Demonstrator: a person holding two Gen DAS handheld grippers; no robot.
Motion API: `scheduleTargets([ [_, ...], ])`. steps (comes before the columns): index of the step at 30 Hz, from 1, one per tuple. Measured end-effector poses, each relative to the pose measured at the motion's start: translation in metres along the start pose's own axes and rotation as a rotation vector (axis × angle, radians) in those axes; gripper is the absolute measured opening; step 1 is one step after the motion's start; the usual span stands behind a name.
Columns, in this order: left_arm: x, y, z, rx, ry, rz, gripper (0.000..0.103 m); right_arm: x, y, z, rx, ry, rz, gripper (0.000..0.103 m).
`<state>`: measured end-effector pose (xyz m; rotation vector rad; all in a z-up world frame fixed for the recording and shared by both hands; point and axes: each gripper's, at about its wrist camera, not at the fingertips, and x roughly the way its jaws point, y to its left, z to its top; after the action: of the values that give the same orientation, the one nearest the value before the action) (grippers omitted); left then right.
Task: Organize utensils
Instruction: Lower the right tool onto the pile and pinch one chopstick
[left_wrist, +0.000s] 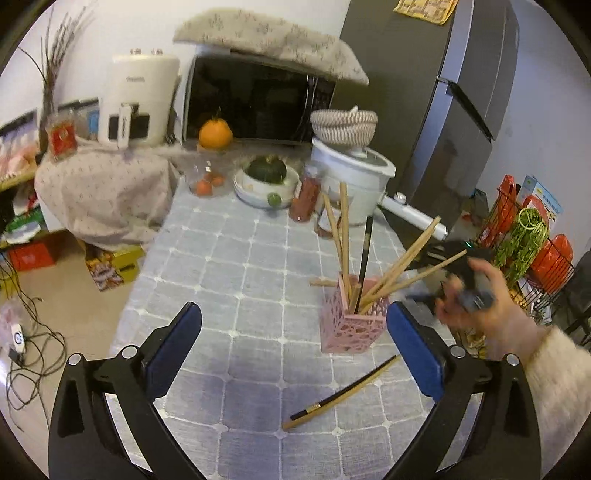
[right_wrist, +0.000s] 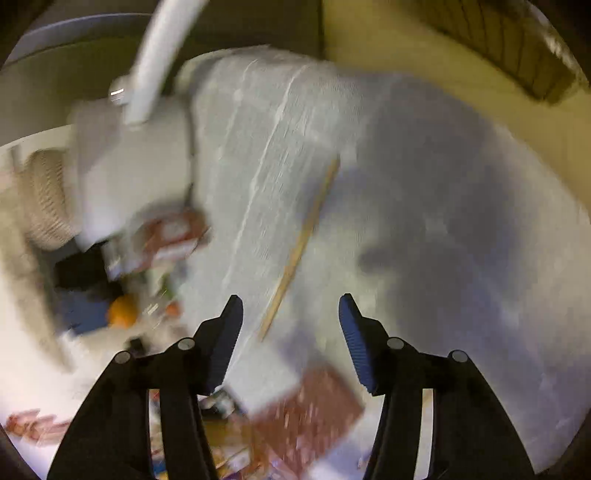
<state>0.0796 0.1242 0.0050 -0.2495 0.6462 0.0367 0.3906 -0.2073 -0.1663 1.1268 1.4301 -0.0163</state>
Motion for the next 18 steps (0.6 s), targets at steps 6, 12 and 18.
scheduleTargets([
  [6, 0.02, 0.016, 0.001, -0.052, 0.084, -0.05, 0.096, 0.032, 0.025, 0.038, 0.019, -0.017, -0.214, 0.022],
  [12, 0.026, 0.028, 0.0, -0.092, 0.119, -0.047, 0.096, 0.036, 0.032, 0.042, -0.003, -0.087, -0.194, 0.006],
  [18, 0.02, 0.032, 0.0, -0.09, 0.104, -0.03, 0.096, -0.009, 0.037, 0.036, -0.093, -0.278, -0.023, 0.006],
])
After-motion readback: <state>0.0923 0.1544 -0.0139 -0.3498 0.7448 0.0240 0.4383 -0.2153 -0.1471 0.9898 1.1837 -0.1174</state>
